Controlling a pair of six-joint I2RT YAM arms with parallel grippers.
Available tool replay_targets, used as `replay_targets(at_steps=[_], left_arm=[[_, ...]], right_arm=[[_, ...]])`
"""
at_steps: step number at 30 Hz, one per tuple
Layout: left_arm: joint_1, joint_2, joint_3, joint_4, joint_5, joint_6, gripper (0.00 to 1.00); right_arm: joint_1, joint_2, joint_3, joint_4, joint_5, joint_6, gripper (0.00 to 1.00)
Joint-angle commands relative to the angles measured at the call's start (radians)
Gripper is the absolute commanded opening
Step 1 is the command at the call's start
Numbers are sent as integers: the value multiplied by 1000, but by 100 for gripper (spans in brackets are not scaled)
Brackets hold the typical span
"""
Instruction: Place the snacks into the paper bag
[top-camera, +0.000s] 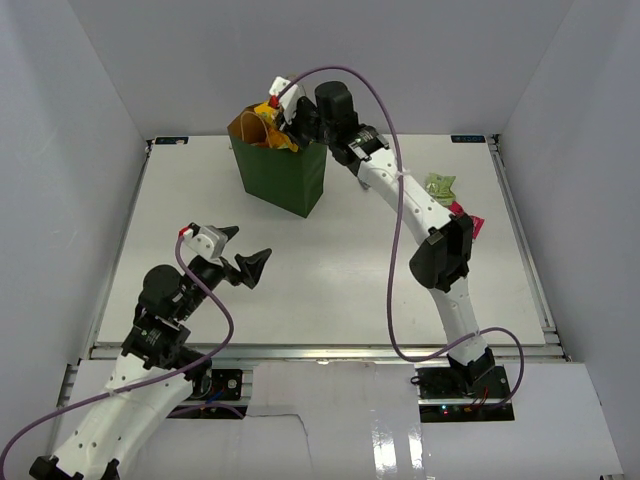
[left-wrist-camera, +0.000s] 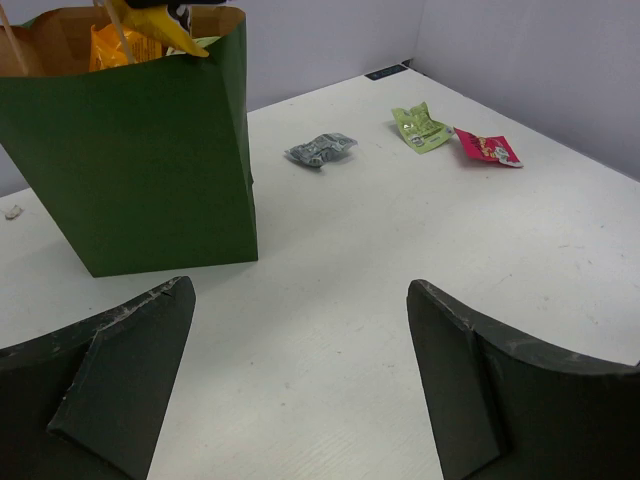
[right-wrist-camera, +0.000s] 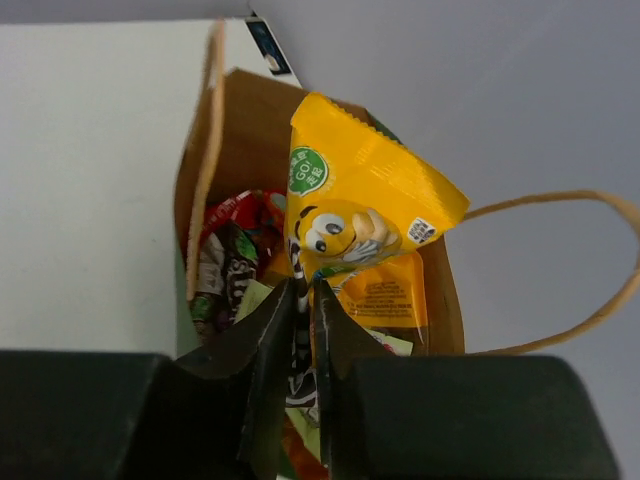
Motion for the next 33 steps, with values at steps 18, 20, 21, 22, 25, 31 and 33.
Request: replay_targets(at_steps=[18, 20, 21, 22, 25, 31, 33], left_arm=[[1, 18, -25, 52, 98, -47, 98], [1, 32, -33, 86, 108, -105, 98], [1, 38, -36, 107, 105, -171, 98], [-1, 52, -41, 126, 129, -196, 98], [-2, 133, -36, 161, 224, -252, 98], [-57, 527, 166, 134, 365, -343, 84], [-184, 690, 253, 82, 242, -313, 84]], right_arm=[[-176, -283, -250, -31, -170, 187, 85], [-259, -389, -451, -44, -294, 247, 92], [-288, -422, -521, -54, -336, 256, 90], [-349, -480, -589, -73, -381, 258, 90], [-481, -596, -932, -123, -490, 232, 90], [-722, -866, -1267, -175, -586, 43, 90], [-776, -942, -1291, -275, -631, -92, 90]])
